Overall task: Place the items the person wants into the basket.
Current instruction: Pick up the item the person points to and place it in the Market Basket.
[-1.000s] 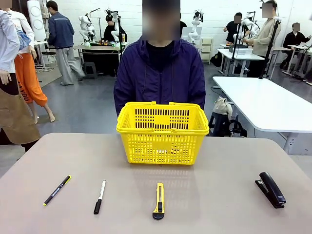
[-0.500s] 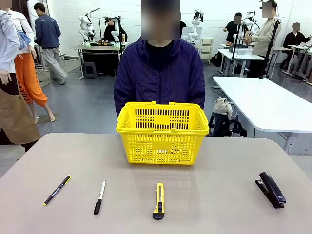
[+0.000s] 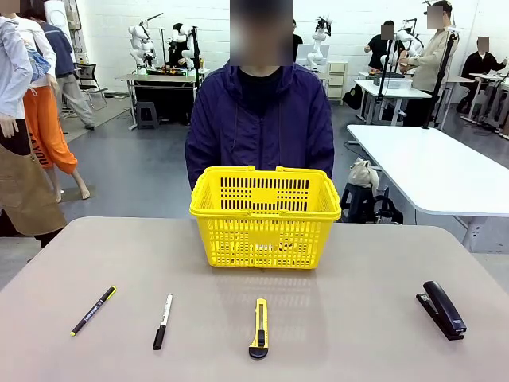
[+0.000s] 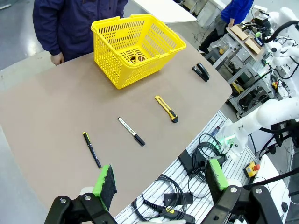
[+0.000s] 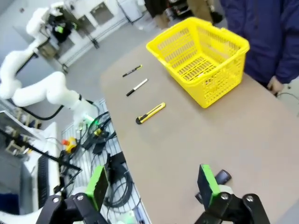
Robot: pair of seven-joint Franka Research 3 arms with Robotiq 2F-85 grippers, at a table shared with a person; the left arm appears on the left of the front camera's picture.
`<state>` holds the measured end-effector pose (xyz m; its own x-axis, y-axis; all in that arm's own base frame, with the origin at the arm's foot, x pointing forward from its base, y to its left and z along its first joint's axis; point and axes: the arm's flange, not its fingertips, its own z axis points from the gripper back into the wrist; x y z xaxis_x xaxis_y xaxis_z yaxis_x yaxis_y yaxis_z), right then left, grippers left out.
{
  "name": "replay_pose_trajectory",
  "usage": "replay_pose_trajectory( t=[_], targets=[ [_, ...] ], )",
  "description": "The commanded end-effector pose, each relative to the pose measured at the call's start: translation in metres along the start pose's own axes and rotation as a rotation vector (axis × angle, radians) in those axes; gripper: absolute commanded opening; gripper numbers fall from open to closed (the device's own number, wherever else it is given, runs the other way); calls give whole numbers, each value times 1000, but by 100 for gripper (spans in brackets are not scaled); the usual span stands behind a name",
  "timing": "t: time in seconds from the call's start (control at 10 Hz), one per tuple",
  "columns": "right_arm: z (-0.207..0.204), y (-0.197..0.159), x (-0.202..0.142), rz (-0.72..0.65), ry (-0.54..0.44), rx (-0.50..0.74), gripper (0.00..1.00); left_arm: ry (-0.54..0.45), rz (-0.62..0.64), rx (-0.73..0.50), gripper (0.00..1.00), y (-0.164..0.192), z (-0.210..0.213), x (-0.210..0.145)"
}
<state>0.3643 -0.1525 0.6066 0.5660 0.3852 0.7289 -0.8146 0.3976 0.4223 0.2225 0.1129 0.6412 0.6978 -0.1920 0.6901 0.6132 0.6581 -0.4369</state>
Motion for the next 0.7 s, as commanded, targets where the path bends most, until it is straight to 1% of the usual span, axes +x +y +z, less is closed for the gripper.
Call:
replay_pose_trajectory(
  t=[0.0, 0.3, 0.4, 0.5, 0.6],
  targets=[
    [-19, 17, -9, -32, -21, -69, 100, -5, -14, -12, 100, 1, 1, 0],
    [-8, 30, -18, -56, -29, -95, 100, -5, -14, -12, 100, 1, 1, 0],
    [-7, 35, -18, -39, -12, -91, 100, -5, -14, -12, 100, 1, 1, 0],
    [-7, 26, -12, -26, -30, -72, 100, -5, -14, -12, 100, 1, 1, 0],
    [-7, 26, -12, -26, -30, -72, 100, -5, -14, -12, 100, 1, 1, 0]
  ],
)
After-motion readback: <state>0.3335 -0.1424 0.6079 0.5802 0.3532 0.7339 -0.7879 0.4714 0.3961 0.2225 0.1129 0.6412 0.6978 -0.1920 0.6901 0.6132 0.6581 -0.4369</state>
